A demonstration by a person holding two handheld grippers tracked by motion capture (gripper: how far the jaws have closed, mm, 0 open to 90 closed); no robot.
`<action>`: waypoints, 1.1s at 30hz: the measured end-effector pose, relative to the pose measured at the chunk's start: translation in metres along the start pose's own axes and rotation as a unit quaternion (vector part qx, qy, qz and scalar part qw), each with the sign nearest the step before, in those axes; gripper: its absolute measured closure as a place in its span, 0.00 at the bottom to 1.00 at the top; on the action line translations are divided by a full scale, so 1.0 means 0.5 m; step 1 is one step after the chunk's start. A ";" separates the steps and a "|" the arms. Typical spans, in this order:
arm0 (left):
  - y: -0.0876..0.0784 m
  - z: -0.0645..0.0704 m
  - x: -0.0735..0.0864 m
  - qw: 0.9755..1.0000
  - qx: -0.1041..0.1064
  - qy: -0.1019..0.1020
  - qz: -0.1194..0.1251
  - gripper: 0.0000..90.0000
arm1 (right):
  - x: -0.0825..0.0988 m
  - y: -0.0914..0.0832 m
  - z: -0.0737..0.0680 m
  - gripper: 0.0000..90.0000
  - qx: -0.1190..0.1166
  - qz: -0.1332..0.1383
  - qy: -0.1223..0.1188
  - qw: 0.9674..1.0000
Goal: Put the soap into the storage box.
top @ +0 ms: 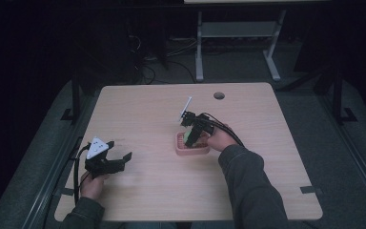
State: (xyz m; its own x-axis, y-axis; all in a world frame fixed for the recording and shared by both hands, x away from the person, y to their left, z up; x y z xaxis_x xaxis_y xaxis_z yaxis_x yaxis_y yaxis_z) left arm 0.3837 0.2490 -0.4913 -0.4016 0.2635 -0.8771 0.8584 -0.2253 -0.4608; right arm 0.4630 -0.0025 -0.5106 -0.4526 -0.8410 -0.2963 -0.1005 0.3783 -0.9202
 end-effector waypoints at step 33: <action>0.001 0.003 0.001 1.000 0.002 0.000 -0.002 0.16 | 0.010 -0.016 0.003 0.26 -0.010 0.015 0.018 1.000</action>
State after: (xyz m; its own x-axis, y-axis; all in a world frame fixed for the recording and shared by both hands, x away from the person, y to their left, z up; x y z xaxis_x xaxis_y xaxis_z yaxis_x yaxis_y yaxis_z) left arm 0.3835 0.2474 -0.4922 -0.4041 0.2648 -0.8755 0.8558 -0.2284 -0.4641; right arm 0.4629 -0.0102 -0.5053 -0.4879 -0.8142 -0.3146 -0.1030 0.4116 -0.9055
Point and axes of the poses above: each handheld gripper's, and its own axes: y roughly forward along the jaws, x roughly out of its underside, z roughly to its right, the point moved 10 cm from there along y, roughly forward along the jaws, and after that the axes turned 15 degrees about -x, right-handed, at the moved point
